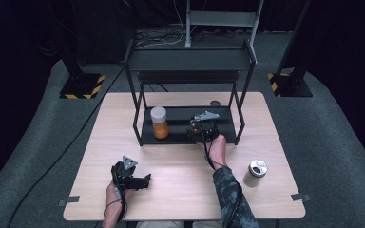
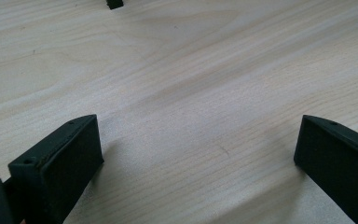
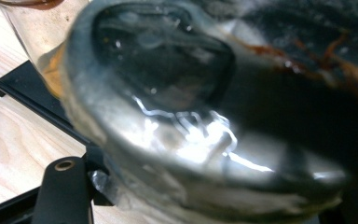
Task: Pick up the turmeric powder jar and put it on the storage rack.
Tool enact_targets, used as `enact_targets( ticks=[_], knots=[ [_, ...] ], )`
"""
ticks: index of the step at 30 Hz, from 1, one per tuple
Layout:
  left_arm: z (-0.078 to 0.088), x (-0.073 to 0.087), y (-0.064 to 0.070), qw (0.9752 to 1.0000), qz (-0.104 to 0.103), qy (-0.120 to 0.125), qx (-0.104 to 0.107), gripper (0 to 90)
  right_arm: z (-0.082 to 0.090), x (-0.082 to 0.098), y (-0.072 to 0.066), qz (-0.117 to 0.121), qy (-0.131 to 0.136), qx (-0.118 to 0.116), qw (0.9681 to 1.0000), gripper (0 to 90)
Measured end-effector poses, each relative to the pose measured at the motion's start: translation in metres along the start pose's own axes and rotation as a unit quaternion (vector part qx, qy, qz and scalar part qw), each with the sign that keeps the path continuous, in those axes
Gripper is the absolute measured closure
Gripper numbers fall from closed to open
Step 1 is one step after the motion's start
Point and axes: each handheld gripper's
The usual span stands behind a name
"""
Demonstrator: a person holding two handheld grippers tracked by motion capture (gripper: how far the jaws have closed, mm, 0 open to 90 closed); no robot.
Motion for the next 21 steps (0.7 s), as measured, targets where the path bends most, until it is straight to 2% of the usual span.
enact_targets(
  ticks=[21],
  knots=[
    [0.0000,0.0000,0.0000,1.0000,0.000,0.000,0.000,0.6,-0.0097,-0.0075,-0.0088,0.015,0.006,-0.005,0.9999,30.2]
  ],
)
Point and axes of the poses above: each handheld gripper's, and its own axes: z roughly backward along the jaws, x roughly out of its underside, y roughly to its right, and after that the axes turned 5 degrees about x, right-handed
